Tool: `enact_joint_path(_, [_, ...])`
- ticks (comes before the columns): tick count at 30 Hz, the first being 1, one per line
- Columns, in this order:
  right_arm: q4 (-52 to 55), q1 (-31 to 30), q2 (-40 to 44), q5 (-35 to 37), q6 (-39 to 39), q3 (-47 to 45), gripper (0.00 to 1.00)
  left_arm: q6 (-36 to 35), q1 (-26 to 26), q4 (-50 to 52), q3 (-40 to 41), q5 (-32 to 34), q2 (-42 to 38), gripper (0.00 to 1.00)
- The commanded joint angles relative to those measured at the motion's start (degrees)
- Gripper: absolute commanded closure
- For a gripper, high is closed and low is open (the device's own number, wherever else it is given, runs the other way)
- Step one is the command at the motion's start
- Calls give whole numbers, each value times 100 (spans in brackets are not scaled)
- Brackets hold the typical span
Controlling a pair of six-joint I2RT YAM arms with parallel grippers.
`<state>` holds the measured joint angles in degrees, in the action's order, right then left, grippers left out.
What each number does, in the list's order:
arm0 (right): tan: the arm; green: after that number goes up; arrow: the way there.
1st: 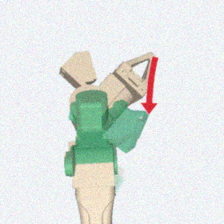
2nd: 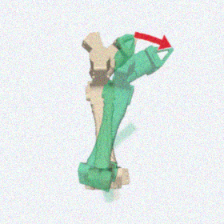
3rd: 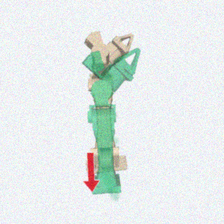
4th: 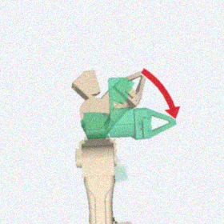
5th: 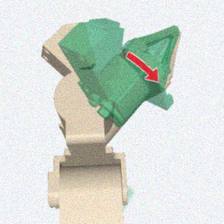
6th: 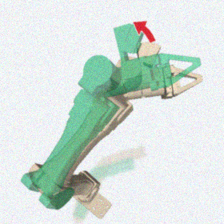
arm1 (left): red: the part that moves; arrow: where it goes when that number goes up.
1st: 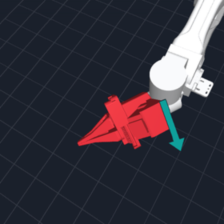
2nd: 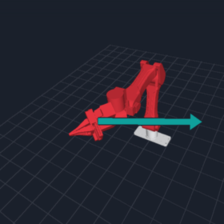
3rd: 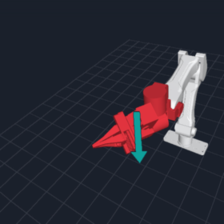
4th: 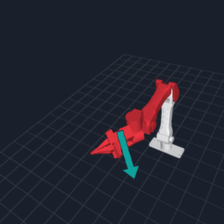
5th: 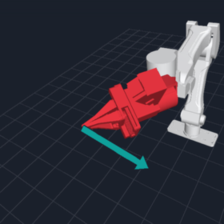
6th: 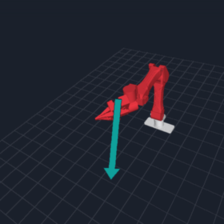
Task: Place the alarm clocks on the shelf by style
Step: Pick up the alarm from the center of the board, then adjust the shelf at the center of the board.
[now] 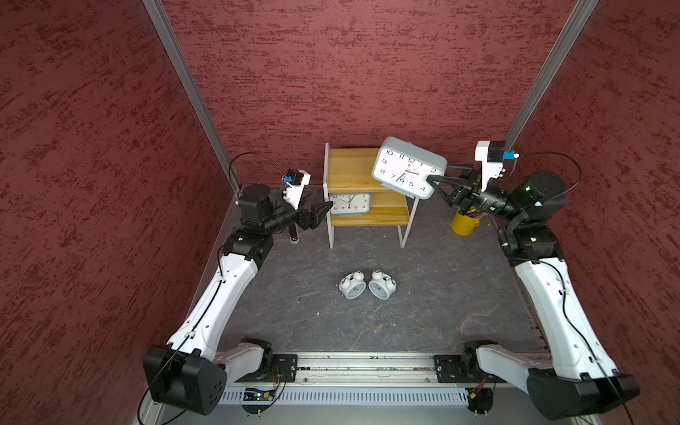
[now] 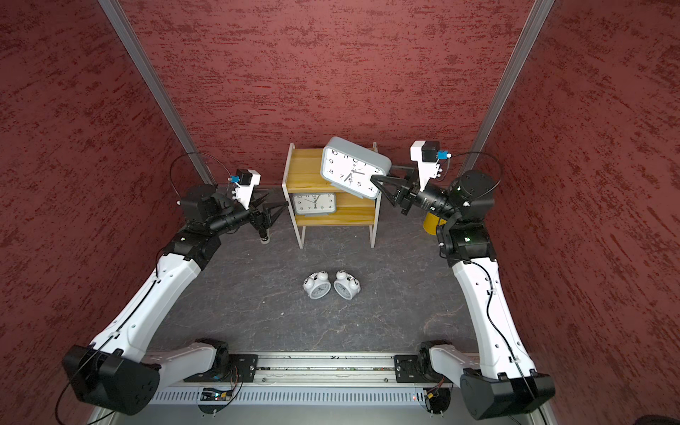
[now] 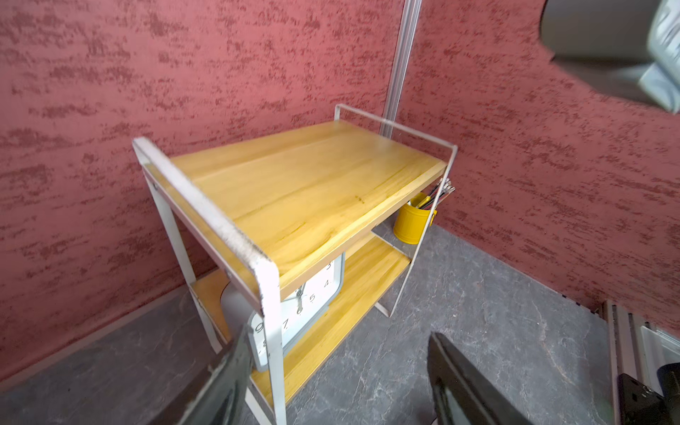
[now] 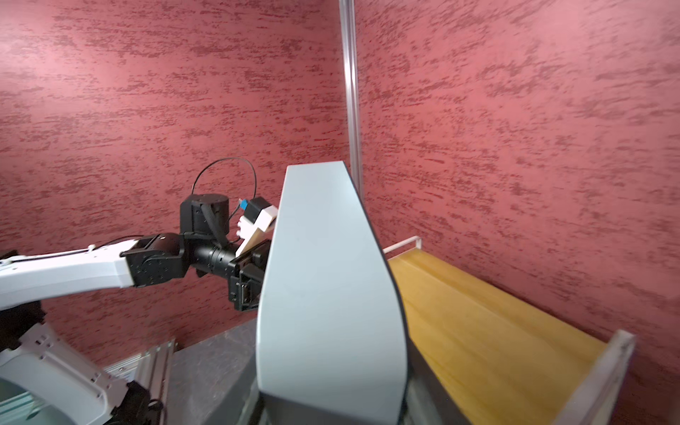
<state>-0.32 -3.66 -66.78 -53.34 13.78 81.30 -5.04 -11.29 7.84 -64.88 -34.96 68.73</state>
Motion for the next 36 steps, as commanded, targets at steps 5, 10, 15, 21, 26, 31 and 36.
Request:
enact_joint_path(5, [218, 662, -190, 775, 78, 589, 80, -32, 13, -264, 20, 254, 525, 24])
enact_joint_path(10, [923, 979, -221, 1553, -279, 749, 81, 2, 4, -430, -99, 188, 937, 34])
enact_joint_path(15, [1491, 1133, -237, 2315, -608, 701, 81, 56, -5, -535, -169, 325, 1175, 47])
enact_joint_path(21, [1651, 1150, -265, 2518, -909, 275, 80, 73, -14, -634, -121, 640, 1256, 55])
enact_joint_path(26, [1720, 1157, -283, 2769, -1084, -149, 79, -49, 25, -644, -47, 719, 1291, 56])
enact_joint_path(31, [1789, 1147, -309, 2760, -1301, -563, 79, -42, 83, -669, -25, 773, 1348, 58])
enact_joint_path(36, [1670, 1140, -359, 2292, -1477, -923, 78, -10, 100, -735, -7, 1101, 1383, 61])
